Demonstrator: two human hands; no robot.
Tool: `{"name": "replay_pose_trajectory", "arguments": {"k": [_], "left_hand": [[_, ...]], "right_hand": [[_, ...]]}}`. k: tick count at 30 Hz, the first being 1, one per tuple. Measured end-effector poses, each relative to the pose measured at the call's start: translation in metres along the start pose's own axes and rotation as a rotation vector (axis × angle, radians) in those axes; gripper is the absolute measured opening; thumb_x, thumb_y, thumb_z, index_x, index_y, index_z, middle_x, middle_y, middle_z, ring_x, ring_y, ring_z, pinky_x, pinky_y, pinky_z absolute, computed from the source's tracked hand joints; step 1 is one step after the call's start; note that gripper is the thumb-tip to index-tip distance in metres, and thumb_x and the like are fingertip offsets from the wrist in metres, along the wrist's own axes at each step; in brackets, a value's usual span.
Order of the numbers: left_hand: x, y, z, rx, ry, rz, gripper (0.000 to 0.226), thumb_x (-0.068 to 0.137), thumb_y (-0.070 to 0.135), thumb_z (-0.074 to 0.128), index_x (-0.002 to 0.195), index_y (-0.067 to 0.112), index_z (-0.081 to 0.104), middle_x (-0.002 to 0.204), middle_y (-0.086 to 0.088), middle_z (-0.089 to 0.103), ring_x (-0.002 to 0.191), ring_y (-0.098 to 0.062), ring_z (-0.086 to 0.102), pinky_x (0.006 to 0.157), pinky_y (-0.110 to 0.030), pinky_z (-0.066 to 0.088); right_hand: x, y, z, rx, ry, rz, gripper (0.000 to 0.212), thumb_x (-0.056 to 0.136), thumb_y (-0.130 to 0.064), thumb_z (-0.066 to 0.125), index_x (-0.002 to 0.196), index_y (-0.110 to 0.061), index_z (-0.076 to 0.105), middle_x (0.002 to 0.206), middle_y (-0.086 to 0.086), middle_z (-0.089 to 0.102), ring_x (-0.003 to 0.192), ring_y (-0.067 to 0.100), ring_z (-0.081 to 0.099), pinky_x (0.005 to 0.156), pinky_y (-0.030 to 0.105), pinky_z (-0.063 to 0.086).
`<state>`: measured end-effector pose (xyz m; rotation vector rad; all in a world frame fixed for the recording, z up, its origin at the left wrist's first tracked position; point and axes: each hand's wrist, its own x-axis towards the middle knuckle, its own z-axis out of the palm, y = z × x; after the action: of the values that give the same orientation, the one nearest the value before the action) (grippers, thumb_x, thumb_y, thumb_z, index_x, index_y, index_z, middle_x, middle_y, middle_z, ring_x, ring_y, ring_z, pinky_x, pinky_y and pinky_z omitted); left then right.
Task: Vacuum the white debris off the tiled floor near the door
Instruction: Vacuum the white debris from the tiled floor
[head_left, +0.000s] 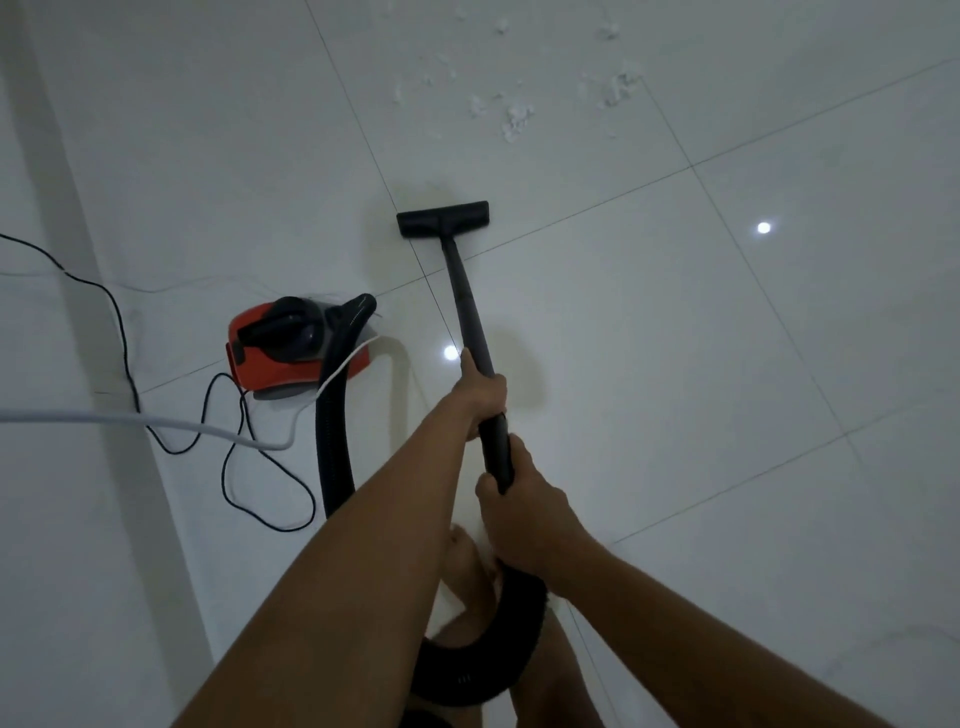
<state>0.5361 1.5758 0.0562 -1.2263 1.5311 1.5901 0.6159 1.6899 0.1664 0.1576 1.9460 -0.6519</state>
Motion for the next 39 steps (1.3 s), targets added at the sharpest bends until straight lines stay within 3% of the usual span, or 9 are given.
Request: {"name": "replay_pose_trajectory", "arguments": {"k": [5, 8, 11, 17, 29, 32, 34, 36, 39], "left_hand": [[0.015, -0.025, 0.0, 0.022, 0.009, 0.02, 0.083, 0.102, 0.018, 0.041, 0.155, 0.045, -0.017, 0.135, -0.022, 0.055, 0.078, -0.024, 0.054, 0.092, -0.049, 0.057], [0.022, -0.042, 0.002, 0.051, 0.036, 0.042, 0.083, 0.104, 0.021, 0.042, 0.153, 0.047, -0.019, 0.139, -0.023, 0.053, 0.084, -0.027, 0.056, 0.092, -0.05, 0.057], [0.025, -0.059, 0.007, 0.071, 0.05, 0.064, 0.083, 0.105, 0.023, 0.043, 0.152, 0.049, -0.02, 0.137, -0.024, 0.054, 0.083, -0.027, 0.056, 0.093, -0.05, 0.057], [0.036, -0.088, 0.022, 0.045, 0.071, 0.1, 0.082, 0.103, 0.023, 0.045, 0.153, 0.05, -0.015, 0.145, -0.025, 0.049, 0.089, -0.026, 0.054, 0.093, -0.049, 0.054], [0.014, -0.088, 0.066, 0.034, 0.062, 0.095, 0.08, 0.105, 0.024, 0.042, 0.154, 0.046, -0.017, 0.144, -0.019, 0.049, 0.094, -0.027, 0.056, 0.093, -0.045, 0.055], [0.012, -0.086, 0.07, 0.029, 0.052, 0.092, 0.081, 0.104, 0.023, 0.043, 0.154, 0.046, -0.017, 0.146, -0.021, 0.048, 0.106, -0.034, 0.059, 0.098, -0.05, 0.053], [0.015, -0.083, 0.069, 0.023, 0.048, 0.097, 0.082, 0.103, 0.023, 0.043, 0.154, 0.046, -0.017, 0.148, -0.022, 0.046, 0.12, -0.04, 0.057, 0.1, -0.052, 0.052], [0.019, -0.08, 0.068, 0.003, 0.055, 0.095, 0.083, 0.102, 0.023, 0.044, 0.154, 0.048, -0.016, 0.141, -0.022, 0.051, 0.11, -0.037, 0.061, 0.097, -0.05, 0.054], [0.022, -0.072, 0.068, -0.083, 0.055, 0.101, 0.082, 0.102, 0.017, 0.044, 0.155, 0.047, -0.011, 0.094, -0.013, 0.058, 0.072, -0.022, 0.053, 0.079, -0.044, 0.055]], "right_hand": [[0.01, 0.013, 0.021, -0.007, 0.026, 0.009, 0.073, 0.083, -0.055, 0.031, 0.153, -0.043, 0.014, 0.128, 0.012, 0.058, 0.119, 0.034, 0.059, 0.106, 0.048, 0.047], [0.004, 0.024, 0.024, 0.049, -0.019, -0.038, 0.063, 0.106, -0.039, 0.04, 0.162, -0.032, 0.012, 0.108, 0.005, 0.063, 0.076, 0.012, 0.059, 0.07, 0.021, 0.047], [0.003, 0.04, 0.03, 0.098, -0.023, -0.047, 0.066, 0.109, -0.034, 0.039, 0.165, -0.031, 0.005, 0.107, 0.005, 0.062, 0.068, 0.01, 0.057, 0.061, 0.021, 0.046], [0.009, 0.069, 0.045, 0.129, -0.038, -0.033, 0.067, 0.107, -0.039, 0.039, 0.163, -0.041, 0.003, 0.112, 0.012, 0.068, 0.085, 0.033, 0.073, 0.082, 0.048, 0.063], [-0.007, 0.112, 0.01, 0.161, -0.058, -0.166, 0.066, 0.111, -0.039, 0.037, 0.164, -0.04, -0.001, 0.094, -0.013, 0.052, 0.07, 0.004, 0.058, 0.062, 0.016, 0.049], [-0.011, 0.113, 0.004, 0.229, -0.053, -0.207, 0.064, 0.109, -0.046, 0.037, 0.163, -0.045, 0.003, 0.106, -0.017, 0.054, 0.088, 0.011, 0.069, 0.081, 0.03, 0.06], [-0.009, 0.112, 0.002, 0.259, -0.061, -0.194, 0.062, 0.108, -0.049, 0.037, 0.162, -0.048, 0.007, 0.109, -0.014, 0.059, 0.082, 0.008, 0.068, 0.076, 0.028, 0.06], [-0.004, 0.111, 0.0, 0.294, -0.056, -0.187, 0.058, 0.109, -0.047, 0.039, 0.16, -0.052, 0.013, 0.11, -0.013, 0.064, 0.074, 0.005, 0.064, 0.068, 0.022, 0.058], [0.0, 0.106, -0.004, 0.338, -0.028, -0.17, 0.056, 0.109, -0.04, 0.043, 0.159, -0.052, 0.021, 0.091, -0.012, 0.064, 0.062, 0.005, 0.063, 0.05, 0.014, 0.05]]}}
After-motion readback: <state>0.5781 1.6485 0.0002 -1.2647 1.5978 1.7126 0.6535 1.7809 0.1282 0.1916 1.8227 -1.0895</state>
